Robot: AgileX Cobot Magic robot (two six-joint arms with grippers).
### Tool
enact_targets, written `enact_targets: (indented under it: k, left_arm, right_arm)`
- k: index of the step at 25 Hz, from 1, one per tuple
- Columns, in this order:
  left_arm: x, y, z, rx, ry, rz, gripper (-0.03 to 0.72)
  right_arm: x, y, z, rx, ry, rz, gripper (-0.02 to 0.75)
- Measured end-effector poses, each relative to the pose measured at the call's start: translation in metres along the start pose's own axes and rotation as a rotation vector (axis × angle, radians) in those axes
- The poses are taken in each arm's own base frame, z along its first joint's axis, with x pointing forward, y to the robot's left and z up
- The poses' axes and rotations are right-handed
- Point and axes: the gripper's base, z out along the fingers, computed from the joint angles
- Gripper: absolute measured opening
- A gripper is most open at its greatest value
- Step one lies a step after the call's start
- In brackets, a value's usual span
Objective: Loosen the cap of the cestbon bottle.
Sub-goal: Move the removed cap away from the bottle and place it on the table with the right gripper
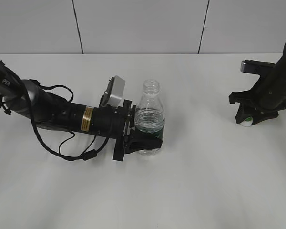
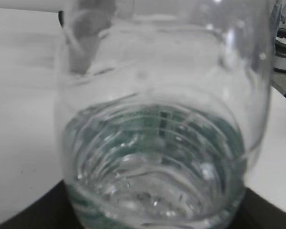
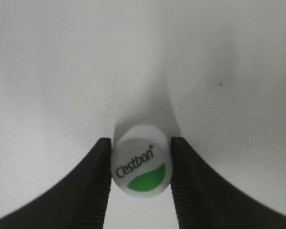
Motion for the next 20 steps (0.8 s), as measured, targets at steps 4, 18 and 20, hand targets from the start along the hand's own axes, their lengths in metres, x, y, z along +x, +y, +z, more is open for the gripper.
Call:
enact_targets:
  k: [4,18,20]
  left_arm:
    - [0.000,0.000,0.000,0.000,0.000,0.000,0.412]
    - [0.000,0.000,0.000,0.002,0.000,0.000,0.412]
    - [0.000,0.000,0.000,0.002,0.000,0.001,0.412]
  right_arm:
    - [0.000,0.000,0.000,-0.005,-0.001,0.007,0.290]
    - [0.001,0.005,-0.003,-0.050,0.018,0.059,0.498]
    - [0.001,0.007,-0.011,-0.057,0.016,0.059,0.502]
